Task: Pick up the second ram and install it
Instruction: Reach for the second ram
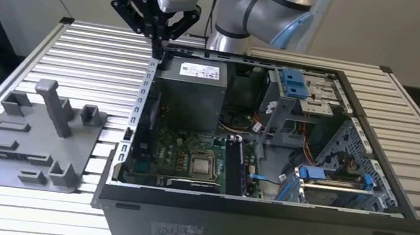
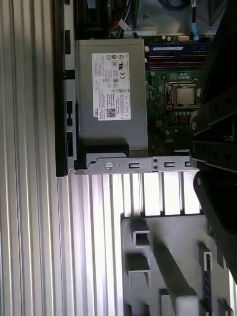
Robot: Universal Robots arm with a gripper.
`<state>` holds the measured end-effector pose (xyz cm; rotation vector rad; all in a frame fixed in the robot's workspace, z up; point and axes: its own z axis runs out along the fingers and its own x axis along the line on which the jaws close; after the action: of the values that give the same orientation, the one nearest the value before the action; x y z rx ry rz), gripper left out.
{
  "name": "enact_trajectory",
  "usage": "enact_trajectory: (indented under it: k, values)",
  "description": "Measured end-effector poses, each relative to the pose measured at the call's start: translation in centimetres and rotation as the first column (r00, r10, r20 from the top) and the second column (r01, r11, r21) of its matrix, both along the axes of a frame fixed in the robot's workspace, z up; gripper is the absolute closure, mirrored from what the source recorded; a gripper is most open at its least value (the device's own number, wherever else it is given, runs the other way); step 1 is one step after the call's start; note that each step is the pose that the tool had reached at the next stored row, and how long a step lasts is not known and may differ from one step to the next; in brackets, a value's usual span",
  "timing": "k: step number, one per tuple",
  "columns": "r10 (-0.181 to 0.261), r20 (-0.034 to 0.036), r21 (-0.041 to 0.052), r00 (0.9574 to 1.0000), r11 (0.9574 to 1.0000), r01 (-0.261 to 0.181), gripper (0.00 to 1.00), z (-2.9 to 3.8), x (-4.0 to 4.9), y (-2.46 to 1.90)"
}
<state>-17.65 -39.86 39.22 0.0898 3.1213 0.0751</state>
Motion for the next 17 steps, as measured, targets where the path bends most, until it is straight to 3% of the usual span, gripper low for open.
enact_trajectory:
  k: [17]
  values:
    - [0.007,-0.0026,0.0,1.0,1.0,-0.007,0.89,-0.06,-3.67,0.0]
